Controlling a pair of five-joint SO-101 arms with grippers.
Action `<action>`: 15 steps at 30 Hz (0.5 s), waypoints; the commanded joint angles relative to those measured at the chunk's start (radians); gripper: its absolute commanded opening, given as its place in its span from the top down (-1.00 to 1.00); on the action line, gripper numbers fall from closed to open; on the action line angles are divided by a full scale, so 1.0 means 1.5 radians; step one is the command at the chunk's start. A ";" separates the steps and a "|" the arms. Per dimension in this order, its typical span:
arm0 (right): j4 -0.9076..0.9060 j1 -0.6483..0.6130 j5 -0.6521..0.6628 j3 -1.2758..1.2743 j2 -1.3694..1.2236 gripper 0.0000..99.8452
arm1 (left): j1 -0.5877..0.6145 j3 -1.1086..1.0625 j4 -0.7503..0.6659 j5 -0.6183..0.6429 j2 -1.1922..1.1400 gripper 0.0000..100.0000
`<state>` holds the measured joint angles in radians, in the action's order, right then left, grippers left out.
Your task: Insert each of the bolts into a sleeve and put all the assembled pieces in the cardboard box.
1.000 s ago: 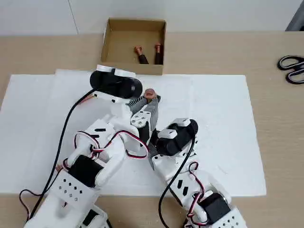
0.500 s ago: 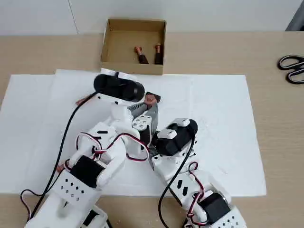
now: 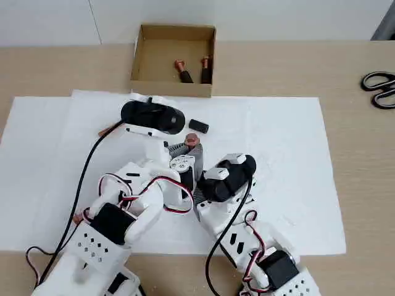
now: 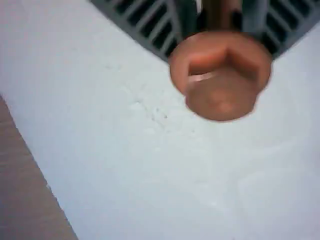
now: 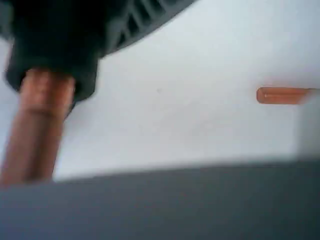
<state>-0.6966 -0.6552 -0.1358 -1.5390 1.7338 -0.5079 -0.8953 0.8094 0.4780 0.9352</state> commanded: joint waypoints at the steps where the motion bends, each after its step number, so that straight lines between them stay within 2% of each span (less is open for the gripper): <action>1: 0.004 0.001 -0.004 0.010 0.013 0.99 | -0.002 -0.007 0.004 0.004 0.014 0.99; 7: 0.004 0.001 -0.004 0.010 0.013 0.99 | -0.035 -0.033 0.004 0.002 0.014 0.99; 11: 0.004 0.001 -0.004 0.010 0.013 0.99 | -0.036 -0.034 0.007 -0.028 0.014 0.99; 15: 0.004 0.001 -0.004 0.010 0.013 0.99 | -0.038 -0.031 0.049 -0.030 0.014 0.99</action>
<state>-0.6981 -0.6506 -0.1389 -1.5390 1.7338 -0.5631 -0.9490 0.8508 0.4457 0.9413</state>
